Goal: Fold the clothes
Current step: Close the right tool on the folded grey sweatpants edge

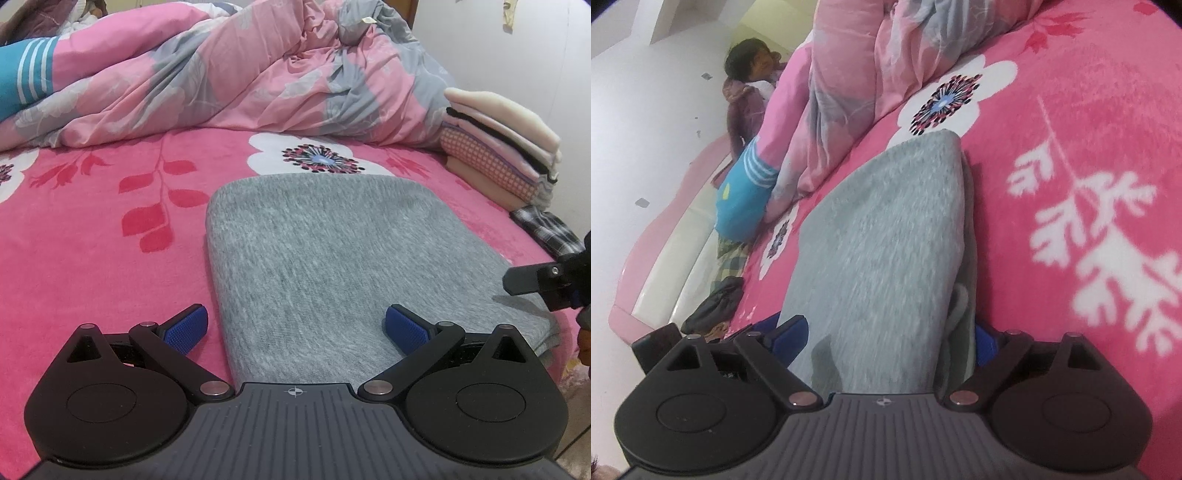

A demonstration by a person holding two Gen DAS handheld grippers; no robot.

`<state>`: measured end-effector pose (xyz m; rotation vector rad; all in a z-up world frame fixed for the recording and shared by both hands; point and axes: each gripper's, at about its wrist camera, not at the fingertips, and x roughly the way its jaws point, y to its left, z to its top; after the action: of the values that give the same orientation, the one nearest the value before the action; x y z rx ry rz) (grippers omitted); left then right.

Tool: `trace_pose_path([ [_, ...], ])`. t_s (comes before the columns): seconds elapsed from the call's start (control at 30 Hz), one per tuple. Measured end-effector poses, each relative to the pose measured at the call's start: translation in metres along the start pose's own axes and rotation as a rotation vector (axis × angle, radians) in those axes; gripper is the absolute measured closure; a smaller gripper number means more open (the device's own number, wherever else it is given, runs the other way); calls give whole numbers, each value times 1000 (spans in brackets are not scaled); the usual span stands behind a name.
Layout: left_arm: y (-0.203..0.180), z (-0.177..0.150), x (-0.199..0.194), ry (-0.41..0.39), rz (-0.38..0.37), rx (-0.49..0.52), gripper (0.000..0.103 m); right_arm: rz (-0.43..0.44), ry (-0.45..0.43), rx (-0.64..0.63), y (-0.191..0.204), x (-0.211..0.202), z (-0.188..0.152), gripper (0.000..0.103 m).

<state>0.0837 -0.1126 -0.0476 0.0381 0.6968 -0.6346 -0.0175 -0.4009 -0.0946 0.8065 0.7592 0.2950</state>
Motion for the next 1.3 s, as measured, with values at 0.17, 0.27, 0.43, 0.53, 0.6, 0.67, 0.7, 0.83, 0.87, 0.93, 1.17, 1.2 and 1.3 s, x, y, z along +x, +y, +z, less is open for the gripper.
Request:
trace_pose_path([
  [0.17, 0, -1, 0, -1, 0, -4, 0, 19, 3, 18, -4, 1, 3, 9],
  [0.27, 0, -1, 0, -2, 2, -4, 0, 49, -1, 19, -5, 6, 6, 4],
  [0.43, 0, -1, 0, -2, 1, -5, 0, 59, -4, -1, -1, 15, 11, 2],
  [0.53, 0, -1, 0, -2, 0, -6, 0, 72, -12, 2, -2, 19, 15, 2],
  [0.6, 0, -1, 0, -4, 0, -6, 0, 80, -17, -2, -2, 22, 16, 2],
  [0.67, 0, -1, 1, -3, -1, -8, 0, 86, -20, -10, -3, 24, 16, 2],
  [0.7, 1, -2, 1, -3, -3, -10, 0, 89, -22, -14, -3, 25, 16, 2],
  [0.83, 9, 0, 3, 25, -45, -60, 0, 94, -17, -30, -2, 24, 16, 2],
  [0.87, 14, 0, 4, 38, -70, -88, 0, 95, -14, -33, -2, 24, 16, 2],
  [0.93, 26, 1, 6, 72, -141, -162, 0, 97, -7, -38, -2, 24, 16, 2],
  [1.17, 53, 0, 7, 129, -357, -321, 0, 106, 19, -56, -1, 23, 17, 2],
  [1.2, 56, -1, 7, 136, -375, -335, 0, 107, 22, -59, 0, 23, 17, 2],
  [1.3, 65, -3, 7, 146, -434, -374, 0, 115, 47, -56, -1, 22, 19, 4],
])
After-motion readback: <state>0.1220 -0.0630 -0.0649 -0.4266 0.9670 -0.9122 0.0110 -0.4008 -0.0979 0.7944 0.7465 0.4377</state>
